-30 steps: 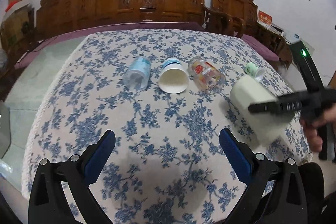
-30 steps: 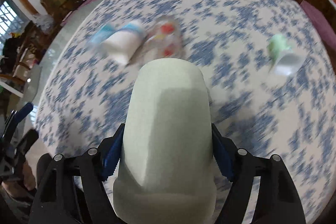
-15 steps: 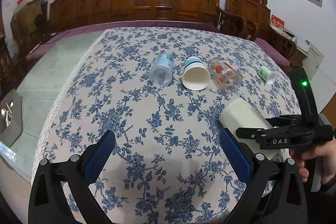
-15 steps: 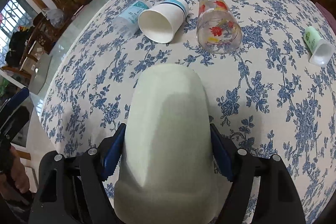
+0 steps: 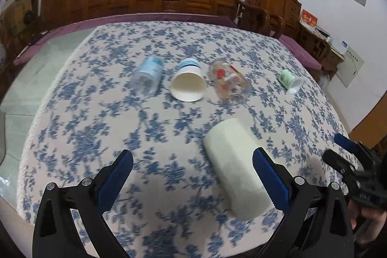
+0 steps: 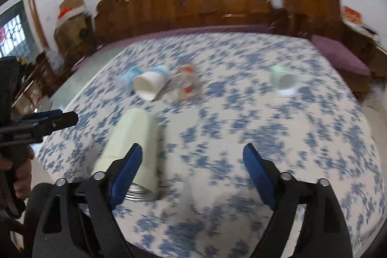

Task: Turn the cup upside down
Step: 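Lift the cream cup with the right gripper and carry it toward the left gripper, then grasp the cream cup with the left gripper while the right gripper releases it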

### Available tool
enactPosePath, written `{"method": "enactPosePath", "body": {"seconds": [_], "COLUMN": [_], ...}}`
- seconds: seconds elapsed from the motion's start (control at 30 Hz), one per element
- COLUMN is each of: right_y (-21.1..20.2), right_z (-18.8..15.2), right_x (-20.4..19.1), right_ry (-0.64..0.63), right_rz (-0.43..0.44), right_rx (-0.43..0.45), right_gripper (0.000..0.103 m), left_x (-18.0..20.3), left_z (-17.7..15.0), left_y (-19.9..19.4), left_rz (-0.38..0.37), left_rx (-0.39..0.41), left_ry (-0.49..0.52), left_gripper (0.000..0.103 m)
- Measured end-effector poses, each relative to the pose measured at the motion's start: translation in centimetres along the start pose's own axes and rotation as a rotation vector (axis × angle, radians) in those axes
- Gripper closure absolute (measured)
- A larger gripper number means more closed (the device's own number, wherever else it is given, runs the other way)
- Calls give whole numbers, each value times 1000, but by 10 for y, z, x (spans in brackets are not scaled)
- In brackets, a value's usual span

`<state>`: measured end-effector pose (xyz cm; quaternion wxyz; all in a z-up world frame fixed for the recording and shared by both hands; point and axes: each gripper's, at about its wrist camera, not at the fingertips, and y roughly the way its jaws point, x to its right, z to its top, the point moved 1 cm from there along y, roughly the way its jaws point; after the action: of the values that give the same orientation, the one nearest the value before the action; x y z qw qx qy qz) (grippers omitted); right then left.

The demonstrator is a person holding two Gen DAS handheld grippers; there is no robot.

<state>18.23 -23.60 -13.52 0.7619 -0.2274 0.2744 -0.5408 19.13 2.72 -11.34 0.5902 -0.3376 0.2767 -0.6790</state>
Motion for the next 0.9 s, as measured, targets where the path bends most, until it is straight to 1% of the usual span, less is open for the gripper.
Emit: {"method": "enactPosePath", "body": {"seconds": [0.07,0.13,0.2,0.27,0.33,0.47,0.5,0.53,0.57,0.7,0.9], "right_y": [-3,-5,-5,-3,-1,-1,-1,-2,-2,-5,-6], "right_z": [-5,-7,-9,-12,-15,-15,-15,-15,-15,-15,-15], "right_x": [13,21,30,35,39,40,40,40,40,40,38], "right_ry": [6,12,27,39,52,59,59,61,62,63,65], "right_rz": [-32,-46,-53,-46,-35,-18,-14,-8,-3,13,25], "right_rx": [21,37,47,40,34,36,37,39,40,48,50], "right_gripper": [9,3,3,3,3,3,3,3,3,3,3], "left_x": [8,12,16,22,26,35,37,39,39,42,43], "left_z": [6,9,14,19,22,23,23,22,22,22,21], "left_y": [12,21,33,46,57,75,80,85,88,104,120], "left_rz": [-10,-26,-41,-59,-57,-59,-59,-60,-64,-59,-66], "left_rx": [-34,-58,-90,-127,-161,-220,-240,-264,-280,-350,-422], "left_ry": [-13,-35,-63,-91,-109,-130,-136,-146,-153,-178,-196], "left_gripper": [8,8,8,8,12,12,13,17,19,19,20]}}
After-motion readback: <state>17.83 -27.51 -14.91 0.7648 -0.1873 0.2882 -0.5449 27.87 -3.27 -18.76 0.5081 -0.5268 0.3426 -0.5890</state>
